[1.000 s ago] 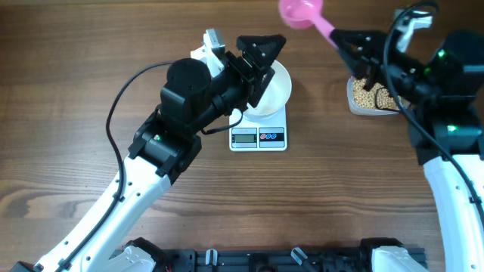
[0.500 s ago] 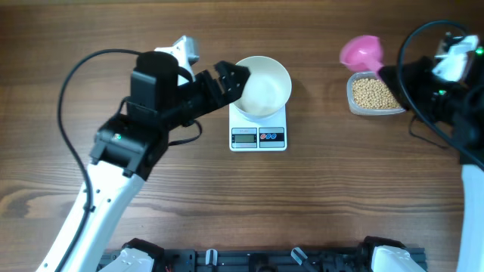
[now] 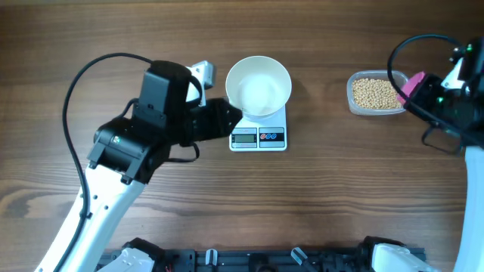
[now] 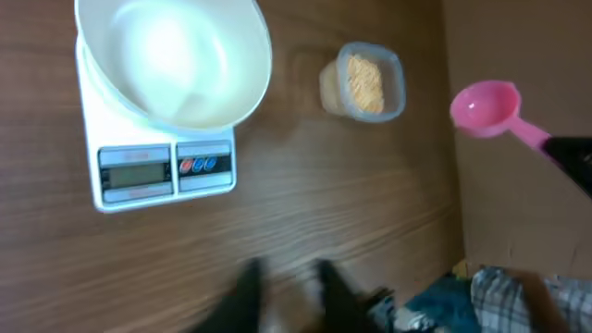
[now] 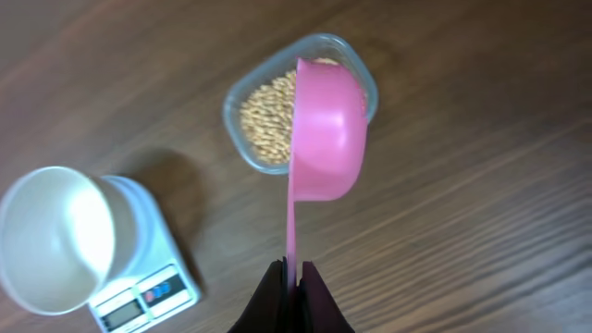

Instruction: Scoop item into bowl and weigh 150g on scale

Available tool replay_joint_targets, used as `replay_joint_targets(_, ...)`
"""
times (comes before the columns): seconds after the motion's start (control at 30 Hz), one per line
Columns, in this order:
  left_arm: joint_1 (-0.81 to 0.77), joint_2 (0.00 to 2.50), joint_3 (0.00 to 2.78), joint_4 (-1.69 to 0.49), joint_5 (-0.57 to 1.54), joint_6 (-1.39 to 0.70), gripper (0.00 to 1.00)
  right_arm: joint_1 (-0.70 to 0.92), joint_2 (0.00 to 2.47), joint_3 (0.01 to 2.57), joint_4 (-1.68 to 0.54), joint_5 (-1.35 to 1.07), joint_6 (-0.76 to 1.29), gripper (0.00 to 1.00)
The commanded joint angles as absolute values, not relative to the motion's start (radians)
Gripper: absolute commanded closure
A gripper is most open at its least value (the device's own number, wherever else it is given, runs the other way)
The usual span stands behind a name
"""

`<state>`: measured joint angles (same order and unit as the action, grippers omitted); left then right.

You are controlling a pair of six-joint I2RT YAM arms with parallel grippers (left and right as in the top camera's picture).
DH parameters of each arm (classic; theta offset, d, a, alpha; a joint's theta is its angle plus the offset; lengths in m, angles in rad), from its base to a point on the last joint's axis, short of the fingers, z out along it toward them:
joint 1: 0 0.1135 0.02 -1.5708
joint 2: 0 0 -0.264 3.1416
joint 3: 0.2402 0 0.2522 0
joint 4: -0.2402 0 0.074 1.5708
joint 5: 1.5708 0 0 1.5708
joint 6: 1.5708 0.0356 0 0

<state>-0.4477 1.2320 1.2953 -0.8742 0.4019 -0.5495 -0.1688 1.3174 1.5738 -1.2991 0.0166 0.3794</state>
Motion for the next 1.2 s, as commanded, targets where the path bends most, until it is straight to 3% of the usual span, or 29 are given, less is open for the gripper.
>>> replay_joint_targets(0.0, -0.499, 1.271, 1.305, -0.9, 0.357, -0.531, 0.96, -0.172, 1.333, 1.586, -1.324, 0.067, 0.358, 0.96)
replay_joint_targets(0.17, -0.554, 1.359, 1.305, -0.904, 0.248, -0.531, 0.96, -0.171, 1.332, 1.583, -1.324, 0.067, 0.324, 0.96)
replay_joint_targets(0.67, -0.667, 1.649, 1.305, -0.916, 0.191, -0.524, 0.96, -0.171, 1.333, 1.582, -1.364, 0.059, 0.258, 0.96)
replay_joint_targets(0.93, -0.743, 1.724, 1.305, -0.727, 0.079, -0.524, 0.96, -0.171, 1.333, 1.582, -1.348, 0.051, 0.258, 0.96)
replay_joint_targets(1.17, -0.746, 1.79, 1.295, -0.715, 0.054, -0.481, 0.96, -0.171, 1.333, 1.582, -1.348, 0.051, 0.258, 0.96)
